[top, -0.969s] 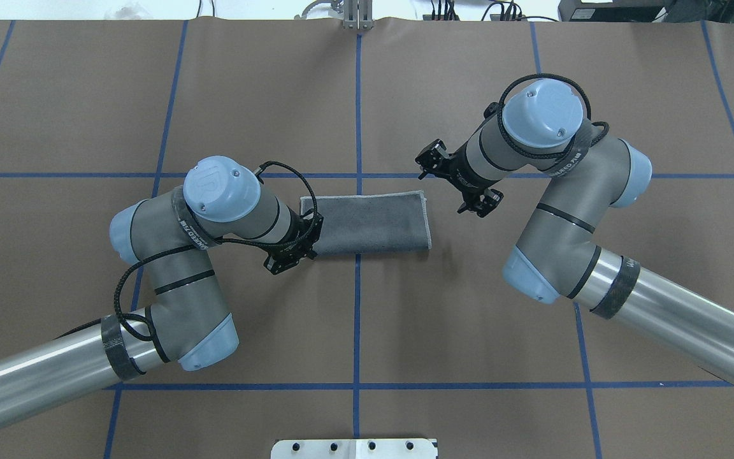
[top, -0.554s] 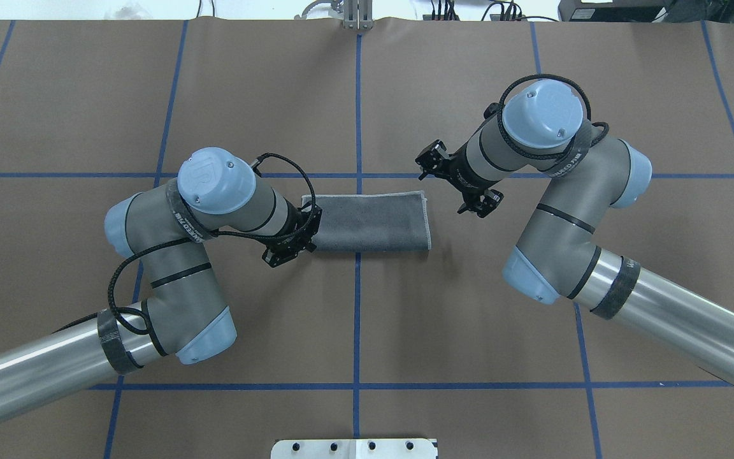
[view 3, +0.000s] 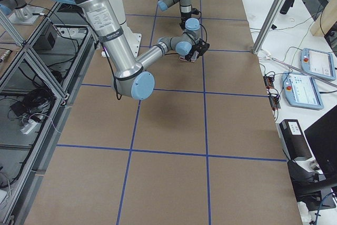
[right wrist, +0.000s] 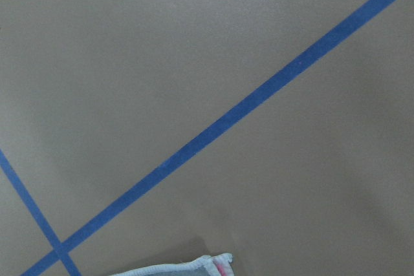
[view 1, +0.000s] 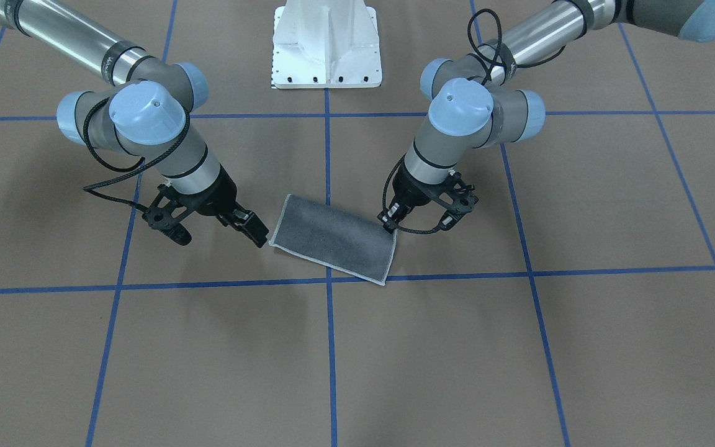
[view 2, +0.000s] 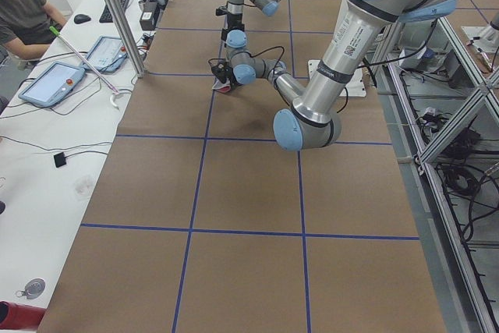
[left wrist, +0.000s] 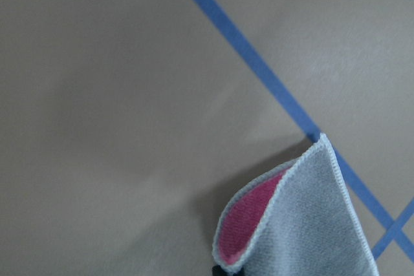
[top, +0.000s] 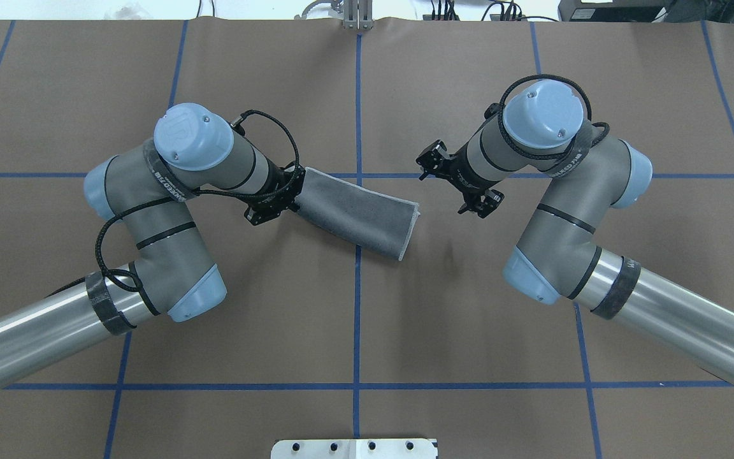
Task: Fold towel twice with both arms
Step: 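Drag the towel with the left gripper, turning it lengthwise toward the robot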
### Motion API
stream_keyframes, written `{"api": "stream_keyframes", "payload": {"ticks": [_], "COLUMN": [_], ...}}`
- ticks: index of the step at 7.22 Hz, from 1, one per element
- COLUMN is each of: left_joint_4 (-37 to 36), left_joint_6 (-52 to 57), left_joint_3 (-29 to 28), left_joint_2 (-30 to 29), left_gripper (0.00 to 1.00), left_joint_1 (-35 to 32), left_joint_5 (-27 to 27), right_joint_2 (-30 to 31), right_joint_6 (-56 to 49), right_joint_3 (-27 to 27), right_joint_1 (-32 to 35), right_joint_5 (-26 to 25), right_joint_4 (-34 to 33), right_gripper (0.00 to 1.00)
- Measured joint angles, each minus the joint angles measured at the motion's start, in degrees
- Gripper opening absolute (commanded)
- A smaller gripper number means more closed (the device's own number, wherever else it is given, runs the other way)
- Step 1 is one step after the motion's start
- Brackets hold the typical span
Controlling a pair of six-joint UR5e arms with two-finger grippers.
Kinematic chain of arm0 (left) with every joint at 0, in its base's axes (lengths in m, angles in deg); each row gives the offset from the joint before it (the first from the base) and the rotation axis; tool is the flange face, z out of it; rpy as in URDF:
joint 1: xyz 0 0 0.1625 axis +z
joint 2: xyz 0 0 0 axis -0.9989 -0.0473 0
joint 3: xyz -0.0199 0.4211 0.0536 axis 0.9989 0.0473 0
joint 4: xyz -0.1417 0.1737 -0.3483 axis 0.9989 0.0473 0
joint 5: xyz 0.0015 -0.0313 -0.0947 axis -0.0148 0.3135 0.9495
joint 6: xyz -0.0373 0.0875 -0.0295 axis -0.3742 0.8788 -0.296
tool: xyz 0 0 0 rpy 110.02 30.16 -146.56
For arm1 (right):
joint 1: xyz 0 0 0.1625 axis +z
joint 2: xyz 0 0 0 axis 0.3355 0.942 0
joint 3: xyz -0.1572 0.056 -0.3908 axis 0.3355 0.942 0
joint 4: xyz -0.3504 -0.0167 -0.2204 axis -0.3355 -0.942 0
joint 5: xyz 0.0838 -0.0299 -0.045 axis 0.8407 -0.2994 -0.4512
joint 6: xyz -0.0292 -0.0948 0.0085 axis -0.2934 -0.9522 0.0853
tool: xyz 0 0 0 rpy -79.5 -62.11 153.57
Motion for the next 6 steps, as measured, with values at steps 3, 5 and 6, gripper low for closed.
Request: {"api": "stream_keyframes", "payload": {"ticks": [3, 5, 6], "left_joint_4": [9.37, 11.41, 11.85], "left_joint_6": [1.63, 7.06, 9.58], "left_joint_3": [-10.67, -14.75, -17.23], "left_joint_2": [-4.70, -6.79, -8.51], "left_gripper": [0.00, 0.00, 0.30], "left_joint_1": [-2.76, -4.31, -4.72], "left_joint_5": [0.00, -0.03, -0.09], "right_joint_2": [0.11, 0.18, 0.20], "right_joint_6": [0.01, 0.01, 0.02], "right_joint_3": [-0.21, -0.47, -0.60], "right_joint_1": [0.04, 0.15, 0.15], "right_joint_5": [0.00, 0.00, 0.01], "right_joint_4": [0.00, 0.00, 0.00], "right_gripper": [1.00, 1.00, 1.00]}}
